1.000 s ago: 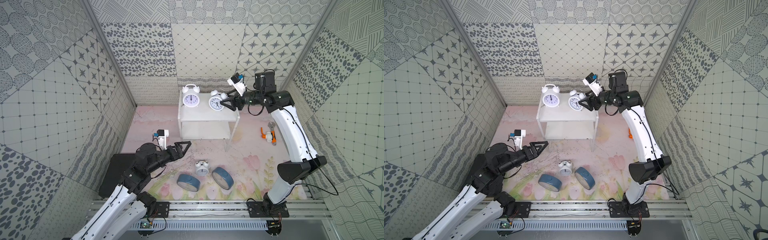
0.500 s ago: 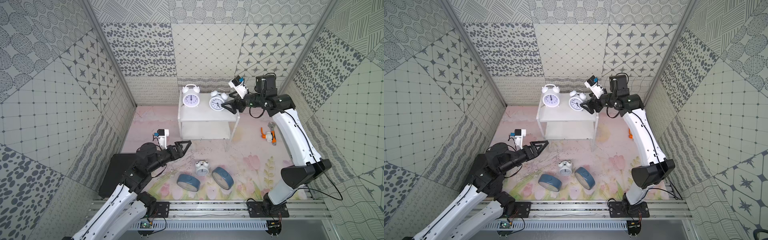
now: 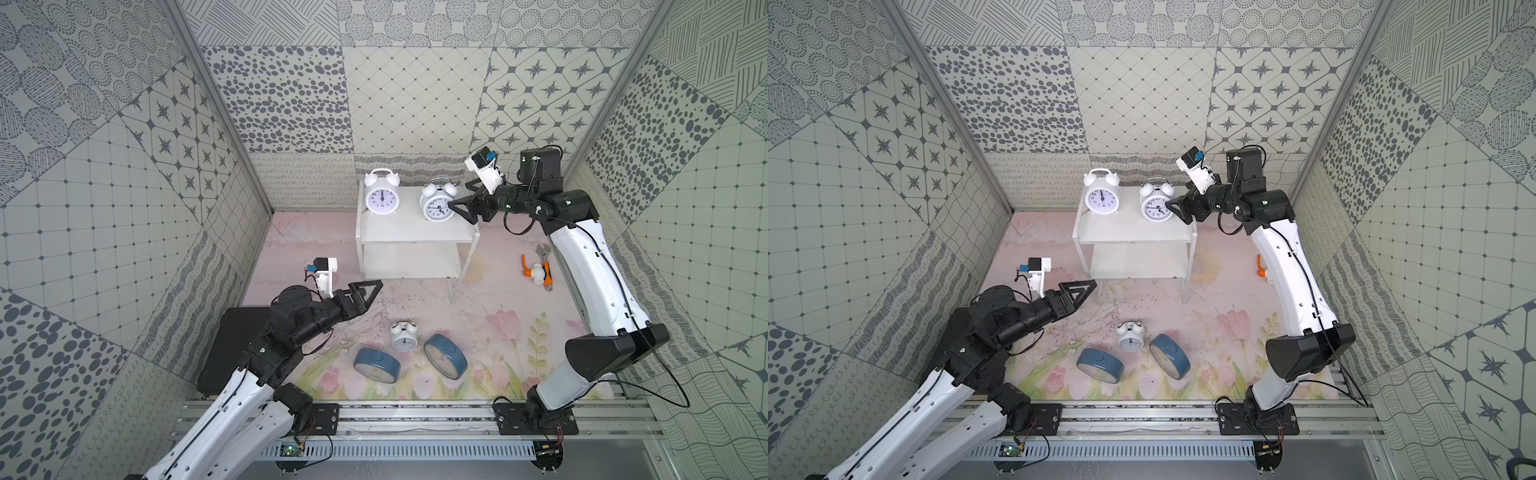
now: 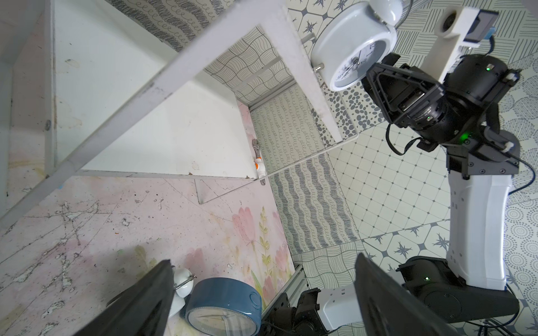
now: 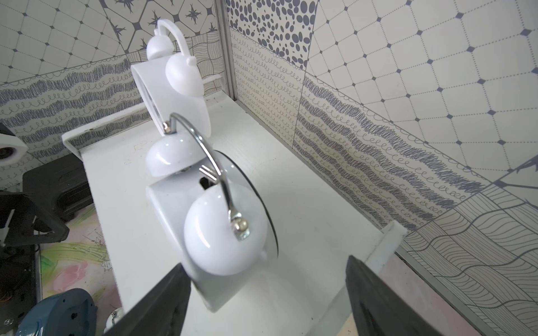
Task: Place the alarm clocks on the shelf by style
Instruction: Place the alarm on the shelf, then pick up the alarm from the center of the board.
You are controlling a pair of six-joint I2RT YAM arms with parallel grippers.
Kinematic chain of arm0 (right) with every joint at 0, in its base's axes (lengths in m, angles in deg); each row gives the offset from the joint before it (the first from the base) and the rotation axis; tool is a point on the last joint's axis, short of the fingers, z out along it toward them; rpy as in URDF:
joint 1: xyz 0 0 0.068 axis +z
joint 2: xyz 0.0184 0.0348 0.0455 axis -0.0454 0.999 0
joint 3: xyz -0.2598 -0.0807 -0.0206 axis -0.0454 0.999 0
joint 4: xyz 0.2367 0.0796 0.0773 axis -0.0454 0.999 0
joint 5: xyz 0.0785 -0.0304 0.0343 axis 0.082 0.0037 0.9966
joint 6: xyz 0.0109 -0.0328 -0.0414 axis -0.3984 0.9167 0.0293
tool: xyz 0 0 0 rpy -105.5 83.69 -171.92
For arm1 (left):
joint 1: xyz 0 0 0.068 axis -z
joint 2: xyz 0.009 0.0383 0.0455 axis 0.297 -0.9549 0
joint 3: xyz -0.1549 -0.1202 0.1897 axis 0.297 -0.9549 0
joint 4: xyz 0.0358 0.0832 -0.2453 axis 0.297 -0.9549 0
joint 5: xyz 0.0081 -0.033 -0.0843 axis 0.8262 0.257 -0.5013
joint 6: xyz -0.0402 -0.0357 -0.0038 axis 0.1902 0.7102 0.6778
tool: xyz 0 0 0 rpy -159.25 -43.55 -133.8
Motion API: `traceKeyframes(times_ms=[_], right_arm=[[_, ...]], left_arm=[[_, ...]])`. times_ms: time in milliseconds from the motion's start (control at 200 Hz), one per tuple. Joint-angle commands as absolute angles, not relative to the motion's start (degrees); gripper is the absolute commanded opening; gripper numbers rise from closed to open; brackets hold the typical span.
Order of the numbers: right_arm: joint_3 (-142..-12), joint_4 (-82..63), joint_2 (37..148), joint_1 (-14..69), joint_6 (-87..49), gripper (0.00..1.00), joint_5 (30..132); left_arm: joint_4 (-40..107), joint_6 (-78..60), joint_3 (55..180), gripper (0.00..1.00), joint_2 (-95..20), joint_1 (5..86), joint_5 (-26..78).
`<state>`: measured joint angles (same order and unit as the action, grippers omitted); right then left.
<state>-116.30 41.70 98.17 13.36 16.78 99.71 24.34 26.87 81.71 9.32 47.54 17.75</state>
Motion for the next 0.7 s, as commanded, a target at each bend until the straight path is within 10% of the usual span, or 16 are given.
traceKeyframes(times_ms=[0, 415, 695], right_arm=[[-115.2, 38.3, 92.7, 14.0, 12.1, 0.89, 97.9], [-80.4, 40.5, 64.3, 47.0, -7.1, 0.67, 69.2], [-60.8, 26.9, 66.8, 58.4, -16.3, 0.65, 61.6]], left_arm=[[26.4, 26.3, 82.6, 1.00, 9.2, 47.3, 16.8], [9.6, 25.9, 86.1, 0.94, 8.4, 47.1, 30.3], [7.9, 31.0, 83.4, 0.91, 9.5, 47.2, 33.2]])
